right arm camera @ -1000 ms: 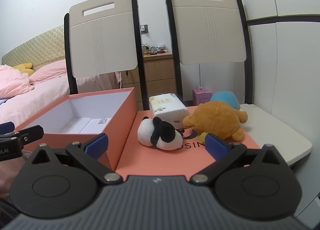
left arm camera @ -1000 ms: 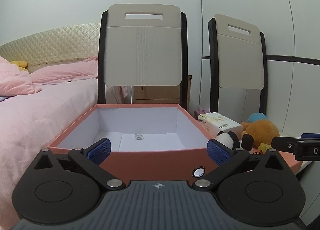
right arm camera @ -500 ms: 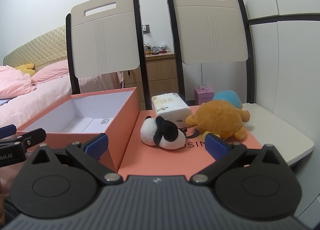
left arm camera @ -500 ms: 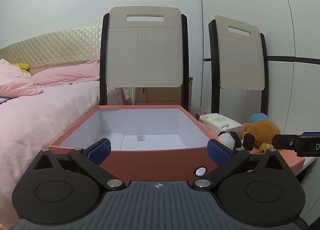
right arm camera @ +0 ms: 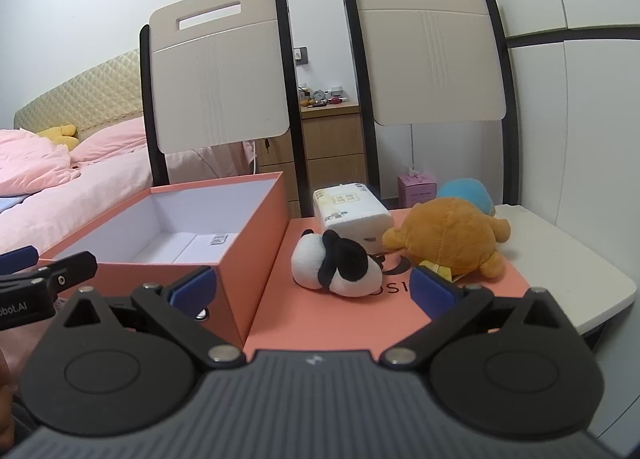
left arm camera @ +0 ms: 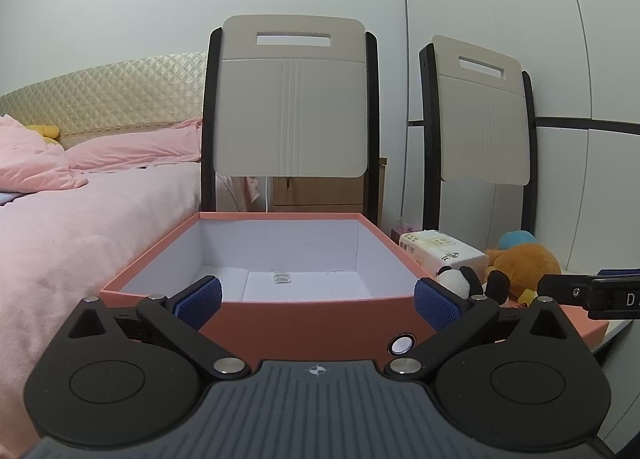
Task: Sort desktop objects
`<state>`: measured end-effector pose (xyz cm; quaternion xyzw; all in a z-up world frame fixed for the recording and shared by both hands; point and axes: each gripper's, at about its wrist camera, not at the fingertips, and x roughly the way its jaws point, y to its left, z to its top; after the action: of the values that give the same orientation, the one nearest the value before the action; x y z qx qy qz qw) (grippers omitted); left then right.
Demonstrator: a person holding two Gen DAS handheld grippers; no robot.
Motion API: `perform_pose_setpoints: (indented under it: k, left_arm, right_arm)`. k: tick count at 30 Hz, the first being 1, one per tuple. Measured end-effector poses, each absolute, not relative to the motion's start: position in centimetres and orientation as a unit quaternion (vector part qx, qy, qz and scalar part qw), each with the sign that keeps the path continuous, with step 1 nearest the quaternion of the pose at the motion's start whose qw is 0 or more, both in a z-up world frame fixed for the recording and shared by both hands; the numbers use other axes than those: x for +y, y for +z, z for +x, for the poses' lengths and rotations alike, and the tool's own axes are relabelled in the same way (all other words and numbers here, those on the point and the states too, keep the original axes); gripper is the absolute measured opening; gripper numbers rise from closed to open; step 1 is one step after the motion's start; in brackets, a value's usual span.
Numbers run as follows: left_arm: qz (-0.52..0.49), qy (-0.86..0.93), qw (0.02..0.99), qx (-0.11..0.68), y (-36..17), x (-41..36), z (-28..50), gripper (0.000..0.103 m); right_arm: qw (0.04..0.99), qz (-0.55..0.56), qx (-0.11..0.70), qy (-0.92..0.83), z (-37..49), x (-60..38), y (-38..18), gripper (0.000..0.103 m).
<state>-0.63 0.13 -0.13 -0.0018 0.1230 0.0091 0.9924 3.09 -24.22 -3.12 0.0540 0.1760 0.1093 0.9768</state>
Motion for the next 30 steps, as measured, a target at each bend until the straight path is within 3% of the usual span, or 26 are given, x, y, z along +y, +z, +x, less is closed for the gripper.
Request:
perform_pose_setpoints:
  k: [30]
  left_arm:
    - [-0.004, 0.004, 0.994, 0.111, -0.41, 0.0, -0.94, 0.103]
  right_arm:
    - [0.977, 0.05, 0.176, 0.108, 2.93, -24.24, -3.1, 0.103]
